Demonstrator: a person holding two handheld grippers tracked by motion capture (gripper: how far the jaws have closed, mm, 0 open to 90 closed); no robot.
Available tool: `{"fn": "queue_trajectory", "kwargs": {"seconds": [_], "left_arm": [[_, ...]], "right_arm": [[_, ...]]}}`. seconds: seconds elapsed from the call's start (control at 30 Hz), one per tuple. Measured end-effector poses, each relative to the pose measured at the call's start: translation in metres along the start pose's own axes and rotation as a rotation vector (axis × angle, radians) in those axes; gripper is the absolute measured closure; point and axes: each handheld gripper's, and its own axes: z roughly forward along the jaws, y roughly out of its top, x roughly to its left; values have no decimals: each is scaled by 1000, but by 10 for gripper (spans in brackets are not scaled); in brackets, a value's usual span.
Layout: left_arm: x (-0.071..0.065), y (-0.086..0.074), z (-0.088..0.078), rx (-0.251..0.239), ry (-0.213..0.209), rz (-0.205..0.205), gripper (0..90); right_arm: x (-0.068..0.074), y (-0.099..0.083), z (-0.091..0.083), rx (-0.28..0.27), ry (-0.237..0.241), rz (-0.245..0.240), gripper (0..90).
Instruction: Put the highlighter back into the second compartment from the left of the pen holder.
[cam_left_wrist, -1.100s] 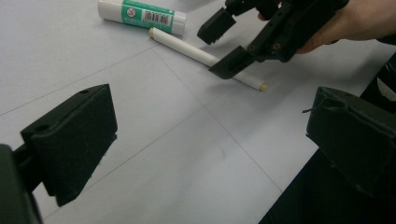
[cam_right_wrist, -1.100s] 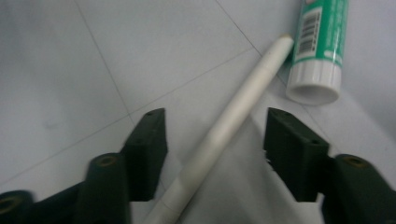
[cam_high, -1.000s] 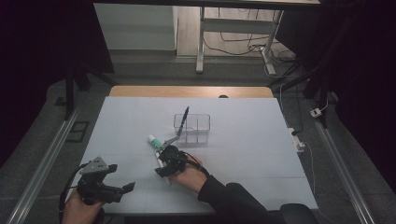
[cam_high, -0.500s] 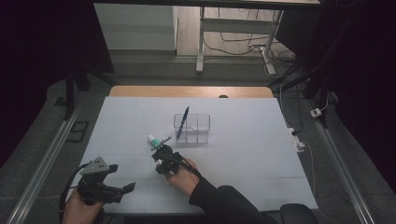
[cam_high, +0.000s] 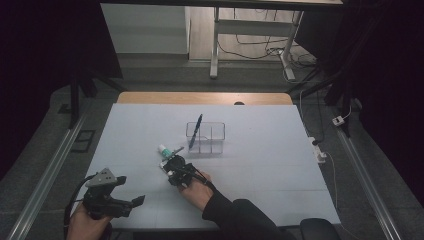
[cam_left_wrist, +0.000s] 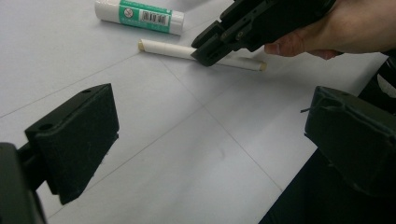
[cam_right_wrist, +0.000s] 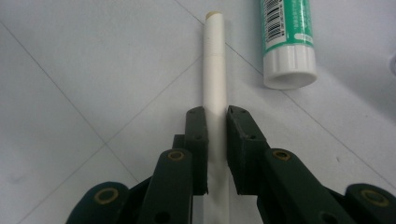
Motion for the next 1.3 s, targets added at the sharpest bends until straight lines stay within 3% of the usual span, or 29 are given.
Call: {"fn": "queue_trajectory", "kwargs": {"seconds": [0.2, 0.33, 0.53, 0.63, 0.83, 1.0, 1.3], "left_arm": [[0, 0, 0, -1, -3, -3, 32], [1, 0, 0, -4, -1, -4, 32], [1, 0, 0, -4, -2, -7, 34], [1, 0, 0, -4, -4, -9, 35], [1, 0, 0, -2, -3, -9, 37], [1, 0, 0, -2, -3, -8, 38], [1, 0, 0, 0, -5, -7, 38]], "right_arm": [[-7, -4, -7, -48, 20, -26, 788], [-15, -6, -16, -109, 56, -35, 788], [-26, -12, -36, -188, 63, -76, 788], [-33, -14, -47, -255, 61, -91, 788], [-51, -13, -73, -402, 83, -72, 788], [-65, -10, -91, -486, 75, -63, 788], [-96, -6, -109, -580, -10, -10, 788]]}}
